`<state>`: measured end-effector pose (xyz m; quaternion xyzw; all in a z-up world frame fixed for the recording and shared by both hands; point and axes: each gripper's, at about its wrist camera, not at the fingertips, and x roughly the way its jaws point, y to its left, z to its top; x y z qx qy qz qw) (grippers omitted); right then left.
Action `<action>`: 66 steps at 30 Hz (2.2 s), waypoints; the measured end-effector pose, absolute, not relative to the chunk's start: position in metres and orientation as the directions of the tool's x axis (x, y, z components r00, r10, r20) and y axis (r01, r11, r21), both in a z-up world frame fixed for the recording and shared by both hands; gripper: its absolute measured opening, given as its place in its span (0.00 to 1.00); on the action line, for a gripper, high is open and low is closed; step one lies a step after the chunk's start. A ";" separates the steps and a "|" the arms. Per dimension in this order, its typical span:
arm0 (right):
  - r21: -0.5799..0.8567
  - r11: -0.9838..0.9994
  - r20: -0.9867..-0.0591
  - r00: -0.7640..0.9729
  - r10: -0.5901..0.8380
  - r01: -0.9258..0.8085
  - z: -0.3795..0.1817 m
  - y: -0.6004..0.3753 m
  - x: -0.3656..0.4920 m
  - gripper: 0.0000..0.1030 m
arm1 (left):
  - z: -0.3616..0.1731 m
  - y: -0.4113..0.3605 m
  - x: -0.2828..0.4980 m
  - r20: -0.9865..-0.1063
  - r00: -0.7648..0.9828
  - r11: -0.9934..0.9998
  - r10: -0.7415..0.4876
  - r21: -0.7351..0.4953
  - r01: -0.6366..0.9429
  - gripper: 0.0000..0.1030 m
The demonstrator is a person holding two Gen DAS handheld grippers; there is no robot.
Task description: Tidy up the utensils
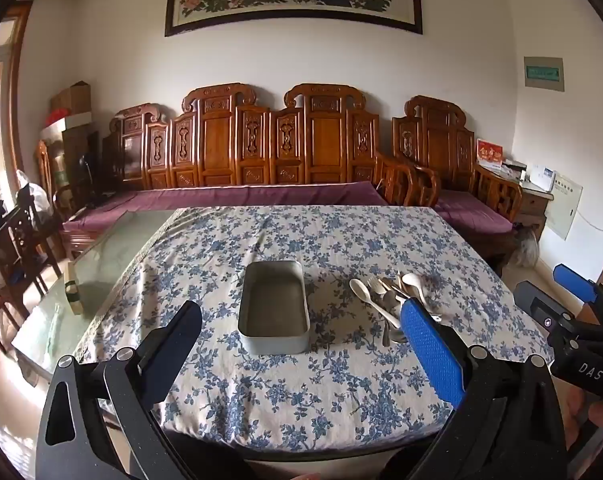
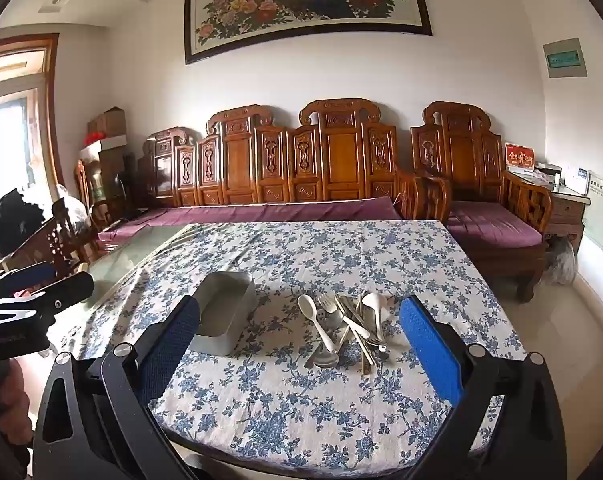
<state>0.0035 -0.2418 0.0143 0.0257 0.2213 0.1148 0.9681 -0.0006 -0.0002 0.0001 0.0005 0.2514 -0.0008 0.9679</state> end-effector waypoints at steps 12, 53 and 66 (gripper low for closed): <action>0.096 0.973 -0.425 0.875 0.231 -0.211 0.014 -0.241 0.003 0.98 | 0.000 0.000 0.000 -0.492 0.871 1.000 -0.001 0.001 0.002 0.94; 0.097 0.973 -0.423 0.876 0.232 -0.211 0.015 -0.240 0.003 0.98 | 0.012 -0.007 -0.006 -0.480 0.877 1.000 -0.007 0.000 0.009 0.94; 0.099 0.972 -0.423 0.876 0.233 -0.211 0.015 -0.242 0.002 0.98 | 0.011 -0.007 -0.005 -0.481 0.877 1.000 -0.007 0.001 0.008 0.94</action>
